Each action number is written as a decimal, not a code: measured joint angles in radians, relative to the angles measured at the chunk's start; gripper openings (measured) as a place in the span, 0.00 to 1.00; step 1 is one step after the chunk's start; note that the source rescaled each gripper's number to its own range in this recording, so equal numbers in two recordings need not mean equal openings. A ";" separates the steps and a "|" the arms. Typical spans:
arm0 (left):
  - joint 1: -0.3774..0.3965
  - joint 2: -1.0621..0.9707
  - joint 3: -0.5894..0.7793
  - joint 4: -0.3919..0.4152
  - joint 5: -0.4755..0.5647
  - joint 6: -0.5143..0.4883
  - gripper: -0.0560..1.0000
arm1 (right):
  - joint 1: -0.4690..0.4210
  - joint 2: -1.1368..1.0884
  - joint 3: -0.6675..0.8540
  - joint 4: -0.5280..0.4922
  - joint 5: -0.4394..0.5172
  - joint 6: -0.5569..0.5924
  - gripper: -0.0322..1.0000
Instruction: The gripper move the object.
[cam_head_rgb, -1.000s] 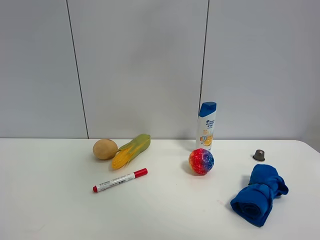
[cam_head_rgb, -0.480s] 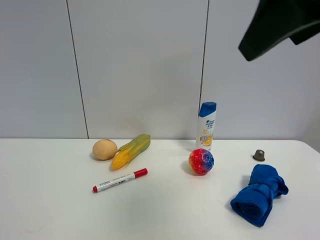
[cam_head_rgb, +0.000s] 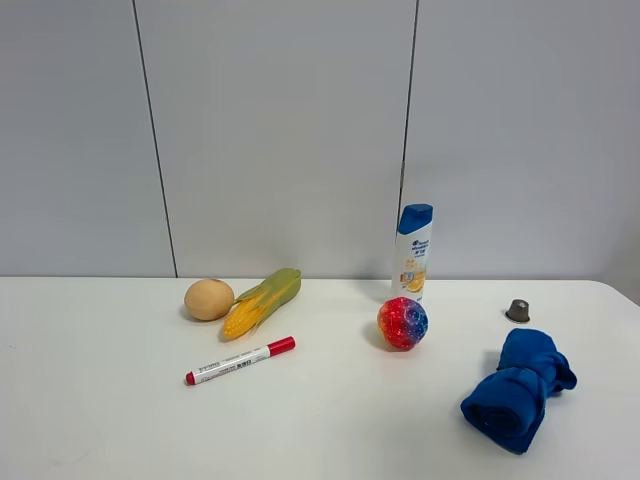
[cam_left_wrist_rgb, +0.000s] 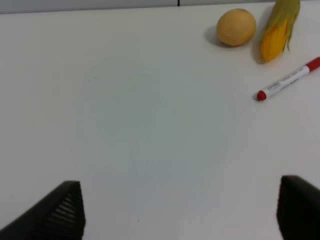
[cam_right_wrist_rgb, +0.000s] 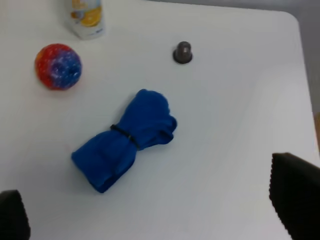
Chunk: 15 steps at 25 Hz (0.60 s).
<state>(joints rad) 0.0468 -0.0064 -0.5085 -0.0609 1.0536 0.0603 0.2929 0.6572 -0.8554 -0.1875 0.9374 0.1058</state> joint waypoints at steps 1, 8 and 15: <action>0.000 0.000 0.000 0.000 0.000 0.000 1.00 | -0.027 -0.032 0.017 0.016 0.001 0.000 0.98; 0.000 0.000 0.000 0.000 0.000 0.000 1.00 | -0.196 -0.323 0.166 0.151 0.005 -0.005 0.98; 0.000 0.000 0.000 0.000 0.000 0.000 1.00 | -0.249 -0.541 0.255 0.188 0.115 -0.022 0.98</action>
<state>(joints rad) 0.0468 -0.0064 -0.5085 -0.0609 1.0536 0.0603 0.0435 0.1164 -0.6003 0.0000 1.0521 0.0836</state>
